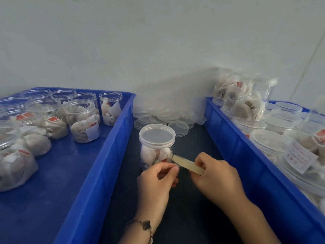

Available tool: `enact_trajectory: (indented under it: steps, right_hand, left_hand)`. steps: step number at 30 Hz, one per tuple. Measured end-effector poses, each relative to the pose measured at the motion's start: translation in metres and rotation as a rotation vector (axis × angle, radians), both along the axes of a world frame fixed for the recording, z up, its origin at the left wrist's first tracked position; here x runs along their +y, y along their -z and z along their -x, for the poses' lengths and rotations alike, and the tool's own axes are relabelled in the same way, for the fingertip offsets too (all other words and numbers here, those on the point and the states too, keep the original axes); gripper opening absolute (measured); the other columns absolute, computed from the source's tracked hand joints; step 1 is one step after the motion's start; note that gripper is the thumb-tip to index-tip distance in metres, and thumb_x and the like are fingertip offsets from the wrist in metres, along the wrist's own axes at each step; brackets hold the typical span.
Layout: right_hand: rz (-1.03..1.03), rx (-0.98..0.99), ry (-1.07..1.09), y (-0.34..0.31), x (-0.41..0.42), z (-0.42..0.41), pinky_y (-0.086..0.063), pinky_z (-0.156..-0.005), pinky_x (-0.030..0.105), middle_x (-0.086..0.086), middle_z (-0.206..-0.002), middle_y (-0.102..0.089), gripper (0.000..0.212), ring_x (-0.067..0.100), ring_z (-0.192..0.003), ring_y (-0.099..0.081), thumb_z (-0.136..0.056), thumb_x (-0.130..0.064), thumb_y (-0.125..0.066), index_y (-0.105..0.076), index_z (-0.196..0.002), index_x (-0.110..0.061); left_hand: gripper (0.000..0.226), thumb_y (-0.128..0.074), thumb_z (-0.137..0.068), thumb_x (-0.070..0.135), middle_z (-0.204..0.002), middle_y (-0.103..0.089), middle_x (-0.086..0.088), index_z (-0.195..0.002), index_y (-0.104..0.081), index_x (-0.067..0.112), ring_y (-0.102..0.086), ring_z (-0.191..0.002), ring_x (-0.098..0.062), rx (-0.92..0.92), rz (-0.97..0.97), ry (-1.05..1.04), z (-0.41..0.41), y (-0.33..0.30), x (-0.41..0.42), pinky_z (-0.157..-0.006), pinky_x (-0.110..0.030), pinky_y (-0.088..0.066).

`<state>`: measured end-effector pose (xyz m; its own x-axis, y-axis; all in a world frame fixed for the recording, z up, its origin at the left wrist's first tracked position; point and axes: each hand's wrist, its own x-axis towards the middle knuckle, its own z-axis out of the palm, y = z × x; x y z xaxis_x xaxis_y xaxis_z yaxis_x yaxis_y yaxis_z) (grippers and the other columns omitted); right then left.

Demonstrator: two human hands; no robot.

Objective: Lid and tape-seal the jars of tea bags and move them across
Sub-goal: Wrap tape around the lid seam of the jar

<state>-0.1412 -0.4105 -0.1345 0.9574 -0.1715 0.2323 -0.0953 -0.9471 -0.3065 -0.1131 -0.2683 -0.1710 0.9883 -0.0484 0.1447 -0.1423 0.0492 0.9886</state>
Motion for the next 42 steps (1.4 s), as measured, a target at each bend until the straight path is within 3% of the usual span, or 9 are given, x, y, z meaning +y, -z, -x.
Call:
enact_trajectory:
  steps: [15, 19, 23, 26, 31, 34, 36, 38, 42]
  right_hand:
    - [0.070, -0.005, -0.005, 0.003, 0.003, -0.001, -0.038, -0.052, 0.023, -0.010, -0.067, -0.052, 0.016, 0.007, -0.060, -0.051, -0.089, -0.039, -0.052, -0.038, -0.083, -0.035]
    - [0.026, -0.013, 0.042, 0.009, 0.003, -0.006, -0.050, -0.061, 0.029, -0.009, -0.072, -0.055, 0.012, 0.008, -0.065, -0.055, -0.089, -0.040, -0.052, -0.043, -0.088, -0.033]
    - [-0.056, 0.005, 0.062, 0.013, -0.001, -0.011, -0.041, -0.054, 0.022, -0.010, -0.073, -0.053, 0.018, 0.005, -0.065, -0.052, -0.088, -0.039, -0.058, -0.040, -0.085, -0.035]
    - [0.009, 0.014, 0.071, 0.017, -0.002, -0.016, -0.039, -0.057, 0.022, -0.012, -0.073, -0.047, 0.019, 0.005, -0.069, -0.050, -0.087, -0.035, -0.058, -0.041, -0.095, -0.036]
    - [-0.135, 0.069, -0.027, 0.023, -0.004, -0.019, -0.052, -0.072, 0.032, -0.013, -0.089, -0.052, 0.041, 0.006, -0.081, -0.054, -0.079, -0.034, -0.067, -0.034, -0.103, -0.039]
    - [-0.284, 0.138, -0.125, 0.020, -0.013, -0.014, -0.053, -0.075, 0.028, -0.016, -0.095, -0.052, 0.044, 0.004, -0.085, -0.055, -0.075, -0.030, -0.072, -0.037, -0.096, -0.048]
    - [-0.268, 0.110, -0.138, 0.016, -0.023, -0.011, -0.050, -0.073, 0.026, -0.016, -0.091, -0.056, 0.031, 0.003, -0.082, -0.055, -0.069, -0.052, -0.072, -0.048, -0.088, -0.044]
    - [-0.239, 0.169, -0.144, 0.008, -0.031, -0.007, -0.049, -0.071, 0.027, -0.011, -0.084, -0.060, 0.048, 0.005, -0.077, -0.056, -0.053, -0.077, -0.062, -0.057, -0.080, -0.037]
    - [-0.283, 0.292, -0.212, -0.002, -0.034, 0.000, -0.045, -0.067, 0.025, -0.004, -0.081, -0.061, 0.050, 0.007, -0.072, -0.058, -0.061, -0.080, -0.054, -0.061, -0.075, -0.033]
  left_hand:
    - [0.017, -0.066, -0.086, 0.009, -0.065, -0.070, 0.005, -0.074, -0.070, 0.021, -0.064, -0.055, -0.005, 0.018, 0.001, -0.018, 0.001, -0.009, 0.003, -0.055, -0.018, -0.053]
    - [0.010, -0.067, -0.082, 0.020, -0.063, -0.067, 0.006, -0.072, -0.069, 0.022, -0.063, -0.055, -0.008, -0.210, -0.143, -0.066, 0.014, -0.016, 0.006, -0.060, -0.028, -0.055]
    - [0.017, -0.063, -0.082, 0.025, -0.058, -0.060, 0.012, -0.070, -0.067, 0.014, -0.058, -0.054, -0.004, -0.661, -0.252, -0.074, 0.030, -0.017, 0.000, -0.051, -0.020, -0.049]
    - [0.021, -0.058, -0.082, 0.022, -0.062, -0.059, 0.010, -0.068, -0.065, 0.010, -0.053, -0.053, -0.002, -0.830, -0.323, -0.083, 0.032, -0.012, -0.004, -0.047, -0.018, -0.045]
    - [0.008, -0.070, -0.082, 0.013, -0.067, -0.059, 0.011, -0.076, -0.065, 0.014, -0.055, -0.058, -0.002, -0.637, -0.406, -0.244, 0.012, -0.003, 0.009, -0.053, -0.017, -0.045]
    - [0.008, -0.055, -0.084, 0.027, -0.068, -0.057, 0.008, -0.076, -0.055, 0.028, -0.055, -0.059, -0.005, -0.546, -0.362, -0.348, 0.005, -0.003, 0.014, -0.056, -0.015, -0.046]
    - [0.012, -0.048, -0.086, 0.032, -0.068, -0.056, 0.007, -0.076, -0.044, 0.038, -0.055, -0.059, -0.007, -0.524, -0.335, -0.384, 0.003, -0.005, 0.015, -0.056, -0.018, -0.047]
    - [0.013, -0.044, -0.087, 0.035, -0.071, -0.055, 0.007, -0.076, -0.040, 0.040, -0.056, -0.059, -0.009, -0.504, -0.355, -0.395, 0.001, -0.005, 0.017, -0.048, -0.021, -0.045]
    - [0.012, -0.040, -0.087, 0.038, -0.077, -0.055, 0.007, -0.075, -0.039, 0.039, -0.058, -0.063, -0.010, -0.436, -0.373, -0.418, -0.002, -0.005, 0.018, -0.050, -0.023, -0.044]
